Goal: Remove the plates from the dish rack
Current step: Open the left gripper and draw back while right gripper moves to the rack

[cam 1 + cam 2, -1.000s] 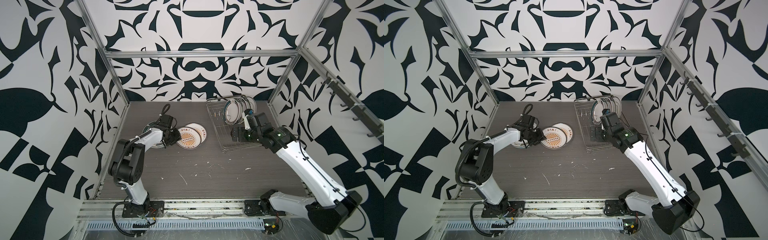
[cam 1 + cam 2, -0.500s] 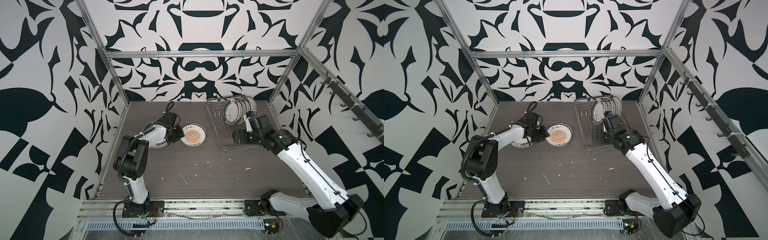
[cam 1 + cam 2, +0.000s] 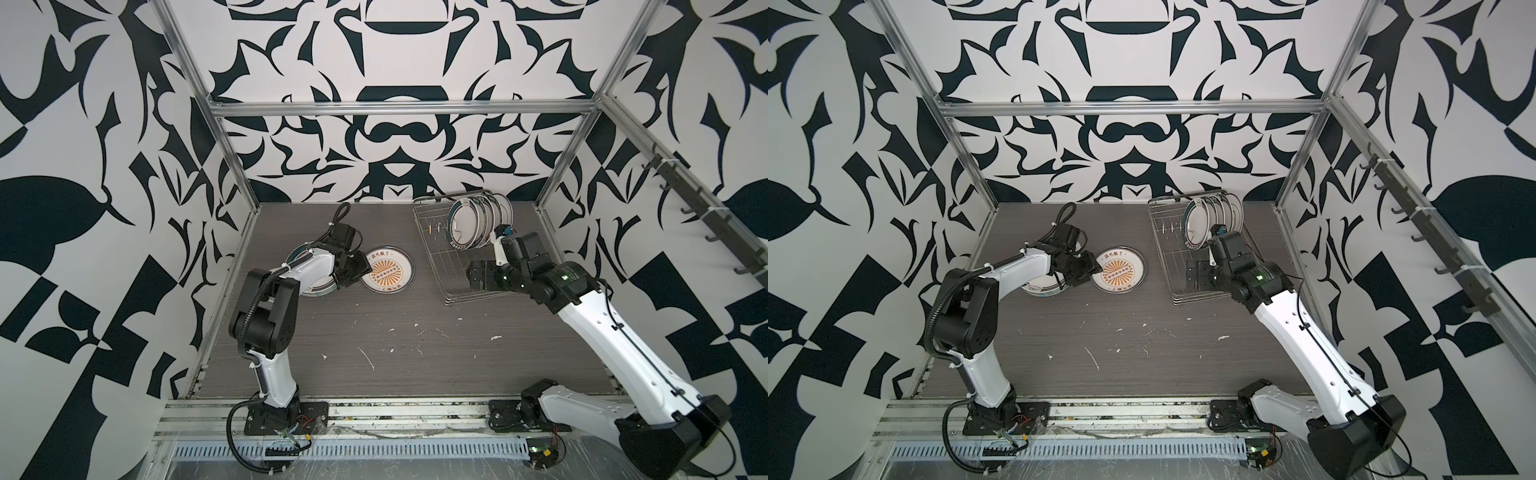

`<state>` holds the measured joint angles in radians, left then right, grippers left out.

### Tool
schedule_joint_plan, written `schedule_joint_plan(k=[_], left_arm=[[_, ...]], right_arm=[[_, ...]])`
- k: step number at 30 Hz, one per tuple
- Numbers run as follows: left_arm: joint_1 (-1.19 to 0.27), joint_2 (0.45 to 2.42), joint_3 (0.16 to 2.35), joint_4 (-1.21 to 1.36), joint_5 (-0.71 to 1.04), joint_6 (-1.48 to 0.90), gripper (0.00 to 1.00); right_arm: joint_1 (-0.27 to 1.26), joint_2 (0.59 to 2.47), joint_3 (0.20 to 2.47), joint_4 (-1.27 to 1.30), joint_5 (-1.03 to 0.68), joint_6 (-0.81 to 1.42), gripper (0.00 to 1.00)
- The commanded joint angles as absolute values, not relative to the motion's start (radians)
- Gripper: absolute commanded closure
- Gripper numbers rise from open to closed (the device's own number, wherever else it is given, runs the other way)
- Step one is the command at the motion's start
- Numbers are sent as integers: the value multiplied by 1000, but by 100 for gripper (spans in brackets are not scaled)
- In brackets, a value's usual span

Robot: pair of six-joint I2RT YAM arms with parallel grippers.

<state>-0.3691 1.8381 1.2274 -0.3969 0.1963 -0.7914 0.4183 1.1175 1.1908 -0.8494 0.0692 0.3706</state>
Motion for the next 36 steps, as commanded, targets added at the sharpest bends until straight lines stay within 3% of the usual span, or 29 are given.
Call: schedule_joint_plan(k=[1, 27, 36], left_arm=[[-372, 1869, 1259, -430, 199, -787, 42], [-388, 1921, 1341, -486, 194, -779, 38], [-387, 1765, 1288, -612, 80, -732, 36]], right_arm=[[414, 1094, 1194, -847, 63, 369, 1], [409, 1055, 1158, -847, 61, 368, 1], [408, 1076, 1159, -835, 62, 367, 1]])
